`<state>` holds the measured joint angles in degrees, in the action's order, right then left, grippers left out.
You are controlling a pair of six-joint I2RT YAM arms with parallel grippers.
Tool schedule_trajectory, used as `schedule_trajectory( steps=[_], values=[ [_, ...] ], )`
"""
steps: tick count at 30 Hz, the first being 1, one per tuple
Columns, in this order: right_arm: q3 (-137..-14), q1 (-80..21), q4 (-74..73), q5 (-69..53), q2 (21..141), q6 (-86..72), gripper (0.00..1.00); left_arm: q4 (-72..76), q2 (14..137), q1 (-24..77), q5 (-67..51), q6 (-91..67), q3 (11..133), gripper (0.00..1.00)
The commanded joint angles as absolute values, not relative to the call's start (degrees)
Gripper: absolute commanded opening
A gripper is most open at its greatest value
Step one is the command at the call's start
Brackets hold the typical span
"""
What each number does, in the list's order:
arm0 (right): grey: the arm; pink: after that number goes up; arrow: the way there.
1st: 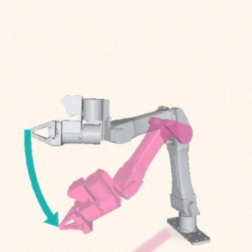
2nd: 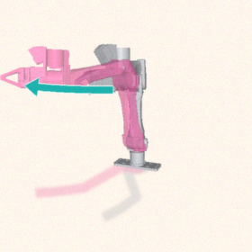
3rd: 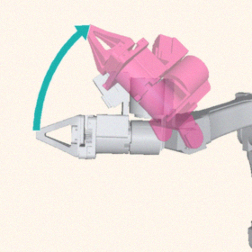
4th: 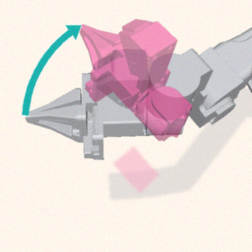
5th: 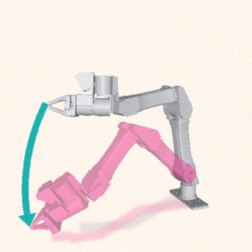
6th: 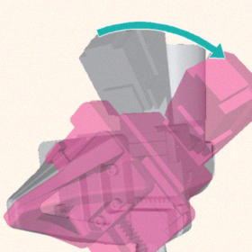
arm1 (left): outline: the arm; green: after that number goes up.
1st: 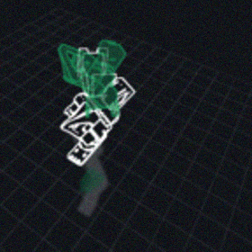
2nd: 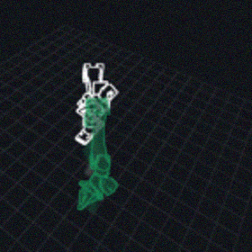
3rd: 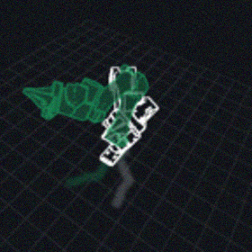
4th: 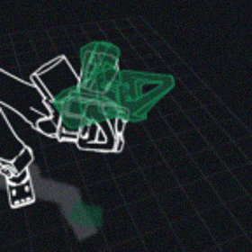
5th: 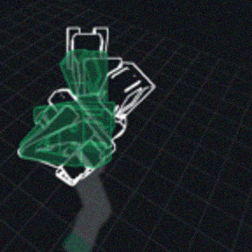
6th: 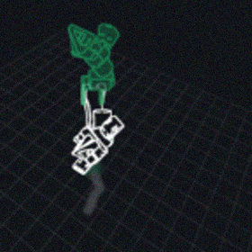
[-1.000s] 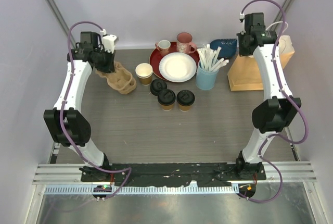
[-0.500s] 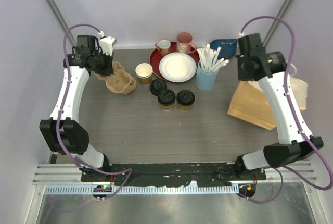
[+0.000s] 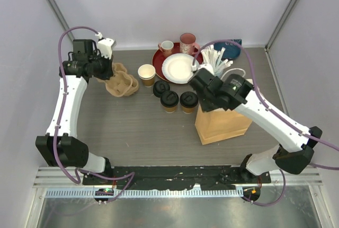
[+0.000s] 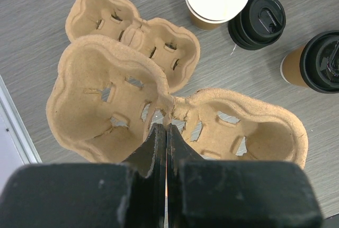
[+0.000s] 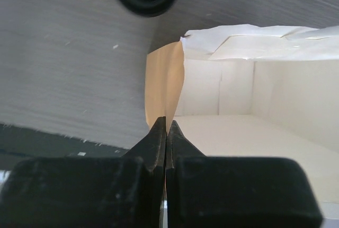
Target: Pack the takeout coffee
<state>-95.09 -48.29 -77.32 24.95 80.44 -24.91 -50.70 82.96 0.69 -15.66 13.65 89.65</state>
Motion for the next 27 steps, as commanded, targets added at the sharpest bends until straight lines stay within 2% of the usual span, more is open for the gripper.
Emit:
schedule_trajectory(
  steps=[1,8,12,21,27],
  values=[
    [-97.64,-56.85,-83.94,22.42,79.63,-31.20,0.01,-49.22,80.77,0.35,-16.17,13.27,89.82,0.00],
    [-99.23,-71.96,-78.84,13.29,83.66,-28.14,0.01,-49.75,80.33,0.35,-16.17,13.97,90.35,0.00],
    [-100.28,-75.84,-74.64,9.86,86.39,-23.93,0.01,-49.92,80.33,0.35,-16.35,13.97,90.88,0.00],
    [-104.76,-79.01,-63.03,-1.91,90.52,-2.04,0.01,-49.57,80.25,0.35,-14.16,14.76,91.84,0.00],
    [-109.16,-79.01,-63.63,-7.56,92.55,13.25,0.01,-50.18,80.51,0.35,-11.43,15.21,94.74,0.00]
  ],
)
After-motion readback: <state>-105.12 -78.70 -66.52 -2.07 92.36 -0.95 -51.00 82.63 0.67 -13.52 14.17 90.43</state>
